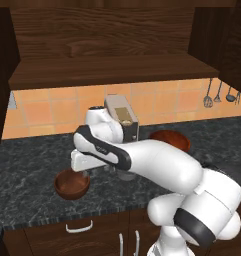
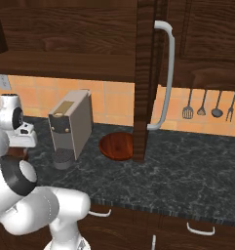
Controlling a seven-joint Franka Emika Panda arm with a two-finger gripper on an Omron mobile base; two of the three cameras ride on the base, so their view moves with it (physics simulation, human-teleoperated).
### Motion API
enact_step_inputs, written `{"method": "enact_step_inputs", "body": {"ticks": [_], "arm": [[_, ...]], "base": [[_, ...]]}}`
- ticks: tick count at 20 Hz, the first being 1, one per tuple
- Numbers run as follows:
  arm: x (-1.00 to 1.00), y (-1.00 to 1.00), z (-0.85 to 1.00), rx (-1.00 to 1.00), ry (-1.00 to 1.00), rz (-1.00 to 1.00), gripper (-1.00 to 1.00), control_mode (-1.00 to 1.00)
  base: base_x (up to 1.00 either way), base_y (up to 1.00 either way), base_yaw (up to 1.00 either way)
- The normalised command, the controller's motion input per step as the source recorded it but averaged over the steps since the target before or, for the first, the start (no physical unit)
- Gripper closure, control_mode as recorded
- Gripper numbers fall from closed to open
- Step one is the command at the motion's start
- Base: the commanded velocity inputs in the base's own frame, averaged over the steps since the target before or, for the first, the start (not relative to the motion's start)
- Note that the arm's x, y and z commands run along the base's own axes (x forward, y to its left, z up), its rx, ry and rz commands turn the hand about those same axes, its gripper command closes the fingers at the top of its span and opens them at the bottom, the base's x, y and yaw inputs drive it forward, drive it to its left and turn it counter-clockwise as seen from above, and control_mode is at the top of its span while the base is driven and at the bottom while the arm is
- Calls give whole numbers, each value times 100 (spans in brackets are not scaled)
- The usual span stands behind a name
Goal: Pick up the bowls on the counter and stack them on top of one another in the open cabinet. Place the smaller bowl on top of the larger bowl.
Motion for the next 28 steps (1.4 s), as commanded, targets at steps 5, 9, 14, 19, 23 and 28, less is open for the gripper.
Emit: {"method": "enact_step_inputs", "body": {"ticks": [5, 9, 14, 19, 23, 28], "arm": [[34, 39, -71, 0, 0, -6, -100, -100], [30, 9, -38, 0, 2, -12, -100, -100], [23, -2, -21, 0, 4, -24, -100, -100], [5, 0, -23, 0, 1, -15, -100, -100], [0, 0, -36, 0, 0, -6, -100, -100], [0, 0, -20, 0, 0, -2, -100, -100]], "base": [[0, 0, 0], [0, 0, 0], [0, 0, 0], [0, 0, 0], [0, 0, 0], [0, 0, 0]]}}
